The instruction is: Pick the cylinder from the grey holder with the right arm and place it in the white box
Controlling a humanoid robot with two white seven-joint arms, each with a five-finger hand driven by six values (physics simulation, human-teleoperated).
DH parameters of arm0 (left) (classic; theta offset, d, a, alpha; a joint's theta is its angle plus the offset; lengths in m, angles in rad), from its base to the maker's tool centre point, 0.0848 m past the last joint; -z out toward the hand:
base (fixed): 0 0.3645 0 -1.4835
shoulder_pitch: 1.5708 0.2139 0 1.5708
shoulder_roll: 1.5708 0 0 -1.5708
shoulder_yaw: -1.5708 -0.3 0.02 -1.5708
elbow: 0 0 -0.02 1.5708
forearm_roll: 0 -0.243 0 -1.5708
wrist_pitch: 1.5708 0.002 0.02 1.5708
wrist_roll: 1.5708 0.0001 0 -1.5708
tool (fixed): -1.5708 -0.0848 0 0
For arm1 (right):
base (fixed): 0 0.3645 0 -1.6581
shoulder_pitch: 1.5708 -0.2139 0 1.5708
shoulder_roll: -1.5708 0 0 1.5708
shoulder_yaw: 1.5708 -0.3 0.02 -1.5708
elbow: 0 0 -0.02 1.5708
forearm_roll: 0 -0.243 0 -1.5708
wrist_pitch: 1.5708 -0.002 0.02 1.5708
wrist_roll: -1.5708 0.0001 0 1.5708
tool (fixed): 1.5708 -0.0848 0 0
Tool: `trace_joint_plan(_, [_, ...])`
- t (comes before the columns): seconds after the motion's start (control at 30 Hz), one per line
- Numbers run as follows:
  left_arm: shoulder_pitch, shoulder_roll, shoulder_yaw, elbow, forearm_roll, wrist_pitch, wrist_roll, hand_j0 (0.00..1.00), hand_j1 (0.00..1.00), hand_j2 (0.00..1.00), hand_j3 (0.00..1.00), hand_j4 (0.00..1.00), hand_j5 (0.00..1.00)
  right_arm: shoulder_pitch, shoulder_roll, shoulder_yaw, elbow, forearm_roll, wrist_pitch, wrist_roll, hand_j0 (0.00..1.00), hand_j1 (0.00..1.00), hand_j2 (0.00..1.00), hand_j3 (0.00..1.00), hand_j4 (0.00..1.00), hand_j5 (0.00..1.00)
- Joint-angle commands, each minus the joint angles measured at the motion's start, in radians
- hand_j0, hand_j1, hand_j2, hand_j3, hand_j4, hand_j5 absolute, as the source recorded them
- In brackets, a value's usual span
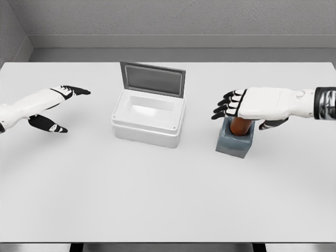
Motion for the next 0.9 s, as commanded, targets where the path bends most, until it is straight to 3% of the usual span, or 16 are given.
trace_joint_plan(0.0, [0.000, 0.001, -0.001, 0.000, 0.007, 0.001, 0.001, 1.00, 1.00, 1.00, 1.00, 1.00, 1.00, 0.002, 0.004, 0.001, 0.002, -0.005, 0.003, 0.000, 1.00, 1.00, 1.00, 1.00, 1.00, 1.00])
trace_joint_plan(0.4, [0.001, 0.001, -0.001, 0.000, 0.007, 0.001, 0.001, 1.00, 1.00, 1.00, 1.00, 1.00, 1.00, 0.002, 0.002, 0.001, 0.002, -0.005, 0.003, 0.000, 0.98, 0.98, 0.98, 0.98, 0.98, 0.98])
trace_joint_plan(0.6, [0.001, 0.001, -0.002, 0.000, 0.007, 0.001, 0.001, 1.00, 1.00, 1.00, 1.00, 1.00, 1.00, 0.002, 0.004, 0.001, 0.002, -0.005, 0.003, 0.000, 0.80, 0.80, 0.80, 0.80, 0.80, 0.80])
trace_joint_plan(0.7, [0.001, 0.001, -0.002, 0.000, 0.007, 0.001, 0.001, 1.00, 1.00, 1.00, 1.00, 1.00, 1.00, 0.002, 0.004, 0.001, 0.002, -0.005, 0.003, 0.000, 0.65, 0.65, 0.65, 0.65, 0.65, 0.65])
trace_joint_plan(0.87, [0.001, 0.001, -0.002, 0.000, 0.007, 0.001, 0.001, 1.00, 1.00, 1.00, 1.00, 1.00, 1.00, 0.005, 0.013, 0.009, 0.002, -0.006, 0.003, 0.000, 0.58, 0.58, 0.58, 0.58, 0.58, 0.58])
